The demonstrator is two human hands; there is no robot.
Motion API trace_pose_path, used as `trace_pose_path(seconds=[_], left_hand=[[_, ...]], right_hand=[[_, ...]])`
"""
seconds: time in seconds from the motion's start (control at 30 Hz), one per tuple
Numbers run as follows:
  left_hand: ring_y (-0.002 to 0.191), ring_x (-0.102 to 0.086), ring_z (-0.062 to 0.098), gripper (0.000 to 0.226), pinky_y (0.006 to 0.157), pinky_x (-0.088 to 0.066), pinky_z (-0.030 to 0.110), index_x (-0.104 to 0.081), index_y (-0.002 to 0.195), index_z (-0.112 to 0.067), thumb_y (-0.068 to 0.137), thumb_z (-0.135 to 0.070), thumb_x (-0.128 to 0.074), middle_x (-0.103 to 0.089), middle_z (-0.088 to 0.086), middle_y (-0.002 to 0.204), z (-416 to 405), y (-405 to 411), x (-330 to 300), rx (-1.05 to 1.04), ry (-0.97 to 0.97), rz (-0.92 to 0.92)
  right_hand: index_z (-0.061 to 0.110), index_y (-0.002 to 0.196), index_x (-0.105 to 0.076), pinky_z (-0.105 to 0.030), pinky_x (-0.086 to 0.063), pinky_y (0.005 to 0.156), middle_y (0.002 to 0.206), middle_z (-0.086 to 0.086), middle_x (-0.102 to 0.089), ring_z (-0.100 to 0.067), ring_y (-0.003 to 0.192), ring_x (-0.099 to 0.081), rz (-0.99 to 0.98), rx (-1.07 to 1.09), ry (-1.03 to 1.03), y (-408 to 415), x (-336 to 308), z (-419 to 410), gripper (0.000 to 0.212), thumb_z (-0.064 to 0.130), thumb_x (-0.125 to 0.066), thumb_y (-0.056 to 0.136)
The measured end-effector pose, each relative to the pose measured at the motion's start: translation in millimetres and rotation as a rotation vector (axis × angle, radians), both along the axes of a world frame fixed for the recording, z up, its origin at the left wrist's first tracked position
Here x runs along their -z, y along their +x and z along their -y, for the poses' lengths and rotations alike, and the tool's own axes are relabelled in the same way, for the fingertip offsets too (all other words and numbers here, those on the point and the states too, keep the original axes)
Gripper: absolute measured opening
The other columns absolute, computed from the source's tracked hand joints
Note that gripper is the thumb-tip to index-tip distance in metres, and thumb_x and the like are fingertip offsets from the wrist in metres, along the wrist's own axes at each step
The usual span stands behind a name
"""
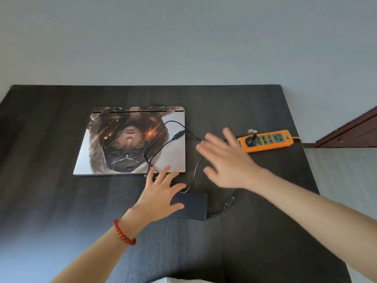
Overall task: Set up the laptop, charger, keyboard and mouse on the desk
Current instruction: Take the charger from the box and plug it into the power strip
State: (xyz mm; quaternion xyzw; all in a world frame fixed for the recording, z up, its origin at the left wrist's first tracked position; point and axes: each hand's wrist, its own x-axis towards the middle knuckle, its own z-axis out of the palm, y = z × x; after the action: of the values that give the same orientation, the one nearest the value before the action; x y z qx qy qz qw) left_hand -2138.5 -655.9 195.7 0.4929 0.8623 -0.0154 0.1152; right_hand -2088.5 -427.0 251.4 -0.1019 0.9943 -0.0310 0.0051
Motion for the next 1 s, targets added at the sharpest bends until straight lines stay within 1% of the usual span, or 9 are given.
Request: trace_pose_path(seconds=[0.07, 0.13, 0.23, 0.37, 0.43, 0.5, 0.57, 0.8, 1.0], left_hand=[[0.125, -0.046, 0.035, 0.078, 0.098, -0.036, 0.062, -0.057, 0.121, -0.031, 0.051, -0.062, -0.075, -0.056, 0.01, 0.13, 14.7, -3.6, 3.0, -0.017, -0.051, -0.07], [0.134, -0.034, 0.031, 0.099, 0.106, -0.027, 0.056, -0.026, 0.141, -0.035, 0.057, -0.065, -0.069, -0.041, 0.01, 0.143, 28.2, -7.7, 11.1, -0.054, -0.104, -0.06], [0.137, -0.027, 0.023, 0.107, 0.109, -0.016, 0.048, 0.003, 0.145, -0.031, 0.067, -0.062, -0.063, -0.034, 0.005, 0.147, 41.8, -7.3, 24.4, -0.074, -0.152, -0.043], [0.14, -0.021, 0.025, 0.095, 0.112, -0.013, 0.054, -0.007, 0.145, -0.031, 0.072, -0.053, -0.065, -0.034, 0.005, 0.147, 56.2, -5.4, 37.2, -0.032, -0.184, -0.003], [0.137, -0.029, 0.025, 0.084, 0.108, -0.03, 0.046, -0.023, 0.142, -0.03, 0.073, -0.043, -0.069, -0.051, 0.002, 0.133, 61.8, -6.2, 40.2, 0.007, -0.123, 0.033], [0.109, -0.059, 0.019, 0.071, 0.077, -0.054, 0.025, -0.058, 0.12, -0.026, 0.055, -0.03, -0.086, -0.068, -0.004, 0.093, 65.0, -6.3, 37.0, 0.086, -0.012, 0.024], [0.074, -0.067, 0.014, 0.062, 0.052, -0.05, 0.017, -0.072, 0.095, -0.021, 0.037, -0.013, -0.092, -0.066, -0.008, 0.068, 65.7, -11.6, 30.7, 0.106, 0.126, -0.046], [0.073, -0.064, 0.023, 0.023, 0.072, -0.03, 0.032, -0.067, 0.1, -0.015, 0.078, -0.01, -0.065, -0.067, -0.003, 0.079, 30.9, -53.6, -27.6, -0.123, 0.546, -0.168], [0.085, -0.06, 0.033, 0.019, 0.081, -0.045, 0.044, -0.067, 0.101, -0.007, 0.085, -0.004, -0.058, -0.068, 0.01, 0.087, -40.5, -109.8, -97.6, -0.305, 0.758, -0.121]], right_hand=[[0.004, 0.136, -0.035, -0.057, -0.004, 0.113, 0.121, -0.014, -0.058, -0.03, 0.124, -0.042, 0.245, -0.068, 0.157, 2.6, 18.7, 46.3, 0.077, 0.058, -0.042, 0.081], [-0.003, 0.14, -0.024, -0.059, 0.001, 0.113, 0.122, -0.021, -0.056, -0.036, 0.121, -0.044, 0.403, -0.112, 0.338, 14.9, 45.0, 78.9, 0.099, 0.072, -0.038, 0.077], [0.004, 0.145, -0.002, -0.058, -0.013, 0.11, 0.136, -0.027, -0.039, -0.041, 0.122, -0.041, 0.508, -0.057, 0.341, 41.9, 83.5, 101.2, 0.115, 0.075, -0.05, 0.069], [0.02, 0.146, 0.006, -0.047, -0.032, 0.096, 0.138, -0.025, -0.033, -0.038, 0.115, -0.043, 0.495, 0.043, 0.182, 46.9, 103.0, 91.8, 0.106, 0.059, -0.061, 0.074], [0.021, 0.146, 0.004, -0.043, -0.035, 0.092, 0.126, -0.021, -0.043, -0.034, 0.107, -0.046, 0.476, 0.036, 0.138, 45.1, 105.2, 87.2, 0.1, 0.054, -0.061, 0.077], [0.019, 0.146, 0.005, -0.043, -0.035, 0.094, 0.124, -0.019, -0.046, -0.033, 0.106, -0.048, 0.471, 0.055, 0.109, 47.1, 103.9, 85.1, 0.102, 0.051, -0.063, 0.077], [0.014, 0.146, 0.006, -0.042, -0.035, 0.096, 0.128, -0.015, -0.045, -0.031, 0.111, -0.047, 0.427, 0.078, 0.086, 46.4, 96.5, 82.2, 0.104, 0.049, -0.064, 0.077], [0.01, 0.146, -0.004, -0.037, -0.03, 0.105, 0.141, -0.005, -0.035, -0.025, 0.124, -0.034, 0.286, 0.05, -0.035, 13.3, 22.8, 37.7, 0.096, 0.05, -0.058, 0.076], [0.013, 0.146, -0.006, -0.035, -0.028, 0.108, 0.149, -0.002, -0.026, -0.023, 0.132, -0.026, 0.12, 0.119, -0.035, -41.4, -37.5, -15.3, 0.094, 0.045, -0.061, 0.078]])
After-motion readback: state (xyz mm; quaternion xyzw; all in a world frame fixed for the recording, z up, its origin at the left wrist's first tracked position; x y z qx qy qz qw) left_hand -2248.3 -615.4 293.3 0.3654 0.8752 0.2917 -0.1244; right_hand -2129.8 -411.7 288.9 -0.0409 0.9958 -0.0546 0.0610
